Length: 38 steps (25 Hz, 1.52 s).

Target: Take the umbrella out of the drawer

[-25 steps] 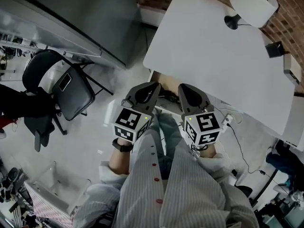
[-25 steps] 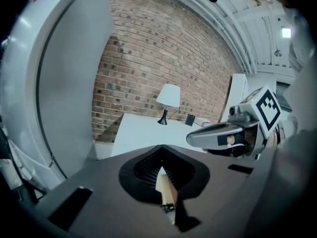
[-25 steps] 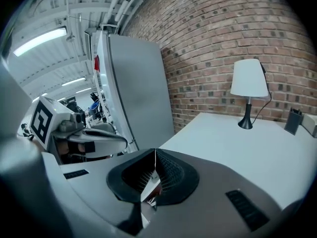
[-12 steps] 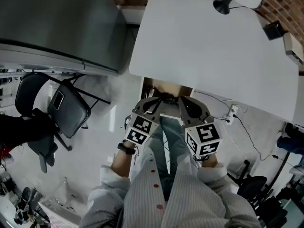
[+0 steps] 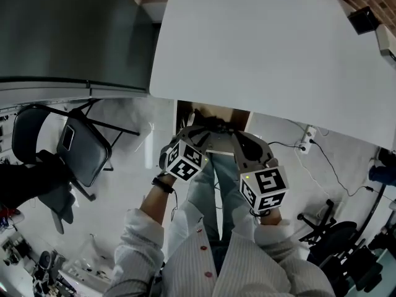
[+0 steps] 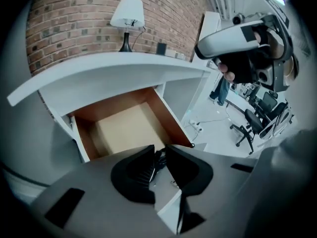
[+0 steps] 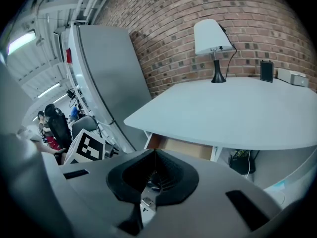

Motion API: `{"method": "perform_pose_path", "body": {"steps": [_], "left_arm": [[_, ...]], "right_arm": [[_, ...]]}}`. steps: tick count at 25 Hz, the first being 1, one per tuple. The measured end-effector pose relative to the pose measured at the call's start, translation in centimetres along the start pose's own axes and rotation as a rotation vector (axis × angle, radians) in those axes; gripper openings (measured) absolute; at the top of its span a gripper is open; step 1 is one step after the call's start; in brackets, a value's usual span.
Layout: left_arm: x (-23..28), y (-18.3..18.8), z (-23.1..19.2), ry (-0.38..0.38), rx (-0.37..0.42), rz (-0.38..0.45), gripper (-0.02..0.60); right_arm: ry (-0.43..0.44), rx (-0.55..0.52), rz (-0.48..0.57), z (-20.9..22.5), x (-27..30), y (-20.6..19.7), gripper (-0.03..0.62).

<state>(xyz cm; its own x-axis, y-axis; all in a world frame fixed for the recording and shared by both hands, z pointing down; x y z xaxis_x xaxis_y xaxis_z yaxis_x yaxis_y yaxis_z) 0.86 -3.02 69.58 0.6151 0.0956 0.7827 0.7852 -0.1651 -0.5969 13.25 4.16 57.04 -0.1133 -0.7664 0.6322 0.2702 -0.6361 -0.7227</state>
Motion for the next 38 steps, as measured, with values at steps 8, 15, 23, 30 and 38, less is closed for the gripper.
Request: {"method": "perform_pose_path", "body": {"steps": [8,15,23,30,38], "left_arm": [[6.1,-2.7,-0.4,-0.058,0.191,-0.148,0.136],[10.6,-4.9,-1.1,-0.103,0.354,-0.256,0.185],[14.3,-7.4,-1.2,-0.113,0.598,-0.405,0.248],[16.3,-7.4,-0.9,-0.14,0.665,-0.441,0.256],[18.3,-7.8,-1.3,-0.112,0.739,-0.497,0.255]], "right_arm": [[-0.028,0.037,-0.03,2.2,1.3,-3.8,0.035],[-0.043,0.051,-0.067,3.6,2.7,-6.4,0.035],[-0.038,0.063,-0.093,3.5,4.0,-8.4,0.035],[-0.044,0.073,-0.11,2.9,4.2,-9.8,0.035],[-0.061,0.078,-0.165,3.1,5.2,-11.3,0.035]]}}
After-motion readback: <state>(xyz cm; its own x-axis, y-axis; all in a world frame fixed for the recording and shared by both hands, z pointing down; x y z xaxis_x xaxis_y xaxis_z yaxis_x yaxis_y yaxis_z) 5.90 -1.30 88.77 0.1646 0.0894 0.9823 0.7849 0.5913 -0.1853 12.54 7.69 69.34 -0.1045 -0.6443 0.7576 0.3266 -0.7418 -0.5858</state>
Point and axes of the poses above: the fingertips, and each gripper's own axes: x forward along the fingers, z to its right, y out of its top, the point moved 8 cm from there along -x, backward along the fingers
